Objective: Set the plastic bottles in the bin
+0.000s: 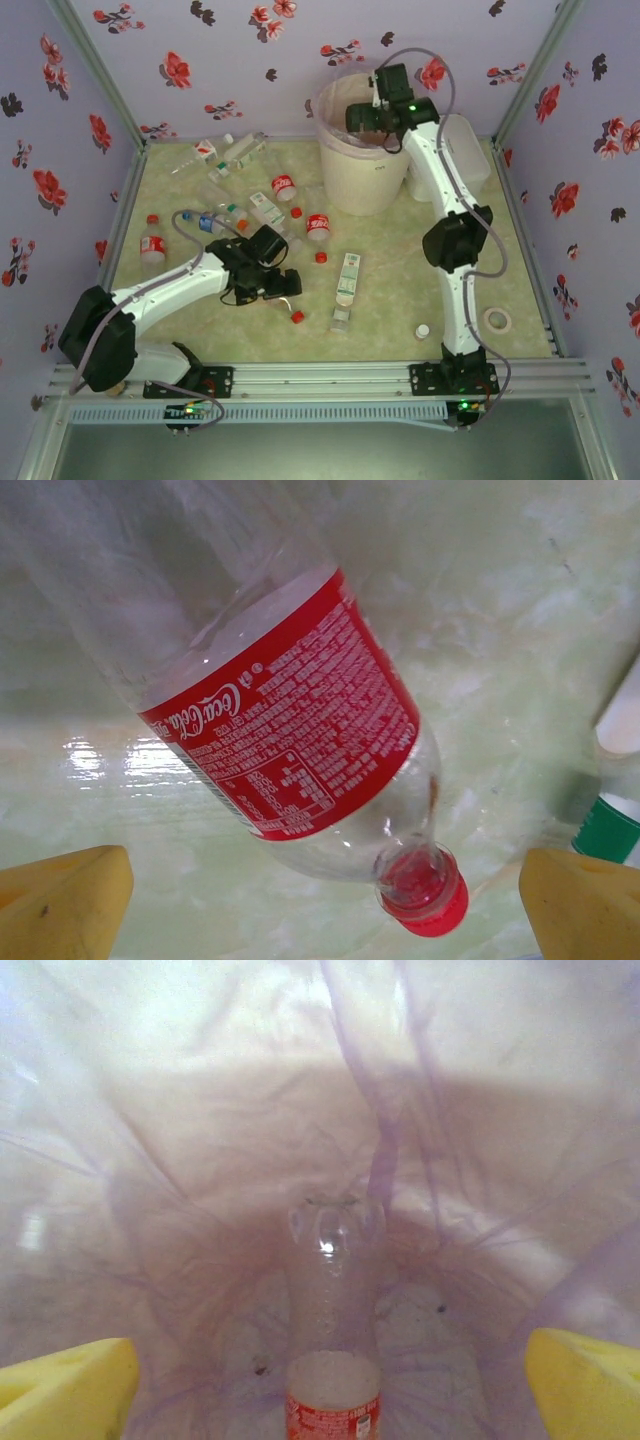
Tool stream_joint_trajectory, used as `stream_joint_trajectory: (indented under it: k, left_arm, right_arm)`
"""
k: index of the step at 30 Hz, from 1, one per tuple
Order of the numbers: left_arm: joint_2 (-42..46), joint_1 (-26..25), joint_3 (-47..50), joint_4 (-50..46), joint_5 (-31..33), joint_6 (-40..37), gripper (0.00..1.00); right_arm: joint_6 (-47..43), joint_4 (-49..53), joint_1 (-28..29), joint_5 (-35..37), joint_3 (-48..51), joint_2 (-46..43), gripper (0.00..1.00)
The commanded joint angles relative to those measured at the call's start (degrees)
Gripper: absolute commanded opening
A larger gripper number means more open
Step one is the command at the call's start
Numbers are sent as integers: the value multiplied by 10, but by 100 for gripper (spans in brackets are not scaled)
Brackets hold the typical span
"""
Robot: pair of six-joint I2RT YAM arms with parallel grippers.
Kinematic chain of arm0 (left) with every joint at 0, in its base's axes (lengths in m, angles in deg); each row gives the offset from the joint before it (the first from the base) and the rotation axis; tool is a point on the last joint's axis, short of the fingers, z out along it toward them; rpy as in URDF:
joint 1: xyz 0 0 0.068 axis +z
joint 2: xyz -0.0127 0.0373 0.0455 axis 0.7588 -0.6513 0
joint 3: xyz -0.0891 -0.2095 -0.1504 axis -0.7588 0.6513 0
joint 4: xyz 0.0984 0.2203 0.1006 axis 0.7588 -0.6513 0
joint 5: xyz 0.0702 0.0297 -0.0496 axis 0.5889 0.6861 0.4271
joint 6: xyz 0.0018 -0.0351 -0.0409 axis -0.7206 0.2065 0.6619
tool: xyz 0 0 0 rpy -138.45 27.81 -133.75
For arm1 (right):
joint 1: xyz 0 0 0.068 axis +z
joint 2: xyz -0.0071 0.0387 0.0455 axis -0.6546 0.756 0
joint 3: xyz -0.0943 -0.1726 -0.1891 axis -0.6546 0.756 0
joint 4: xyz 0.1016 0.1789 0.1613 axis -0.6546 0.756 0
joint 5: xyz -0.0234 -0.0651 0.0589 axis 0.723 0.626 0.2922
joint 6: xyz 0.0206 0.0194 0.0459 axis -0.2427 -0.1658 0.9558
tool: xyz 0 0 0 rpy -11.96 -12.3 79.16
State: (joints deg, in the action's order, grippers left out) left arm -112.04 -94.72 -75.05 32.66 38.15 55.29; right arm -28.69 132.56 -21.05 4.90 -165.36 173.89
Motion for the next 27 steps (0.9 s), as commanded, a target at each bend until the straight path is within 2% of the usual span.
stream_joint_trajectory:
  k: [1,5,10,16,21,24,27]
  left_arm:
    - [-1,-4,25,47,-6,28,100]
    - [-26,-4,27,67,-6,24,100]
    - [-55,-5,39,99,-4,39,98]
    - [-52,-4,43,103,3,49,79]
    - [-47,-3,49,103,4,65,65]
    - [-32,-2,42,86,16,68,57]
    - [-10,-1,21,45,57,55,48]
  right_arm:
    - [27,14,2,4,-21,-106,100]
    - [58,8,2,12,29,-183,100]
    - [68,-8,1,-15,114,-275,100]
    - [103,-30,-17,-55,228,-359,99]
    - [193,-99,-67,-181,370,-434,98]
    - [206,-130,-88,-196,442,-483,98]
    - [202,-125,-99,-197,480,-518,97]
